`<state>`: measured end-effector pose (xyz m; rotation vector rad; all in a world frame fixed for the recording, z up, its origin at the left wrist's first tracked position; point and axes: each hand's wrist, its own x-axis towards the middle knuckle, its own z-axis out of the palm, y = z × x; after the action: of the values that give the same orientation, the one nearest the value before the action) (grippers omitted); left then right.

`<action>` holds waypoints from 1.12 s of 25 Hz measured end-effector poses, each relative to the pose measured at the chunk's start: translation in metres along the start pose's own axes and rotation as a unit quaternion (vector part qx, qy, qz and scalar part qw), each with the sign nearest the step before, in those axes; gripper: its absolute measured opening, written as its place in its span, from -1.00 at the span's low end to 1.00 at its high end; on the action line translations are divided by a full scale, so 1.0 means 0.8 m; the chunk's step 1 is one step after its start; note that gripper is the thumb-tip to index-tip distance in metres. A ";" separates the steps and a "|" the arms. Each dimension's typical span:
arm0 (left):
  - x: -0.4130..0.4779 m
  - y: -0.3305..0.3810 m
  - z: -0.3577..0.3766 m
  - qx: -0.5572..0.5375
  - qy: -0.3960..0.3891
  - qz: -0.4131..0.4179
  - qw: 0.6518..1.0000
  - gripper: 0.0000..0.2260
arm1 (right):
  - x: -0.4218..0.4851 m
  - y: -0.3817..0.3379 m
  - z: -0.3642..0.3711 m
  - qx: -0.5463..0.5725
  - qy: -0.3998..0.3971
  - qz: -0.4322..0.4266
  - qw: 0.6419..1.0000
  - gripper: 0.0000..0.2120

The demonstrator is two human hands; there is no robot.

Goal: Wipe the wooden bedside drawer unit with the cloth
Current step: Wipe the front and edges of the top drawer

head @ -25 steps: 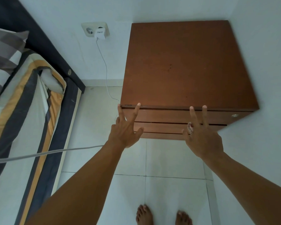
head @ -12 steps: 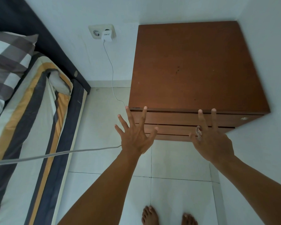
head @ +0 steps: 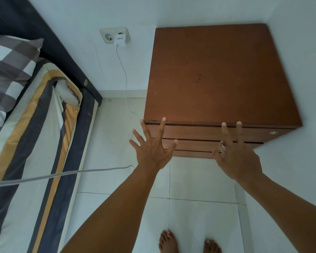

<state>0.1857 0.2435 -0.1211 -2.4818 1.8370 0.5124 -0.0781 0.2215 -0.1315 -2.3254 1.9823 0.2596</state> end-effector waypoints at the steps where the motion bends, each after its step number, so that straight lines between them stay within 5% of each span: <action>1: 0.003 0.000 -0.002 -0.011 -0.007 -0.001 1.000 -0.25 | -0.001 -0.002 -0.002 0.020 0.006 0.009 1.000 -0.26; 16: 0.016 -0.015 -0.016 -0.030 -0.045 0.028 0.998 -0.27 | 0.005 0.002 -0.002 -0.015 -0.034 -0.002 0.999 -0.22; 21: 0.022 -0.018 -0.017 -0.120 -0.056 0.032 0.991 -0.35 | 0.014 0.005 0.001 -0.038 -0.054 -0.051 0.997 0.11; 24: 0.022 -0.019 -0.018 -0.164 -0.052 0.030 0.985 -0.37 | 0.012 0.004 -0.004 -0.045 -0.064 -0.028 0.996 -0.11; 28: 0.027 -0.029 -0.031 -0.080 -0.064 0.046 0.994 -0.36 | 0.008 -0.001 -0.010 -0.034 -0.068 -0.009 0.997 -0.20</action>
<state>0.2193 0.2258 -0.1072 -2.4019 1.9376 0.8322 -0.0760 0.2137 -0.1248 -2.2960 1.9168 0.4782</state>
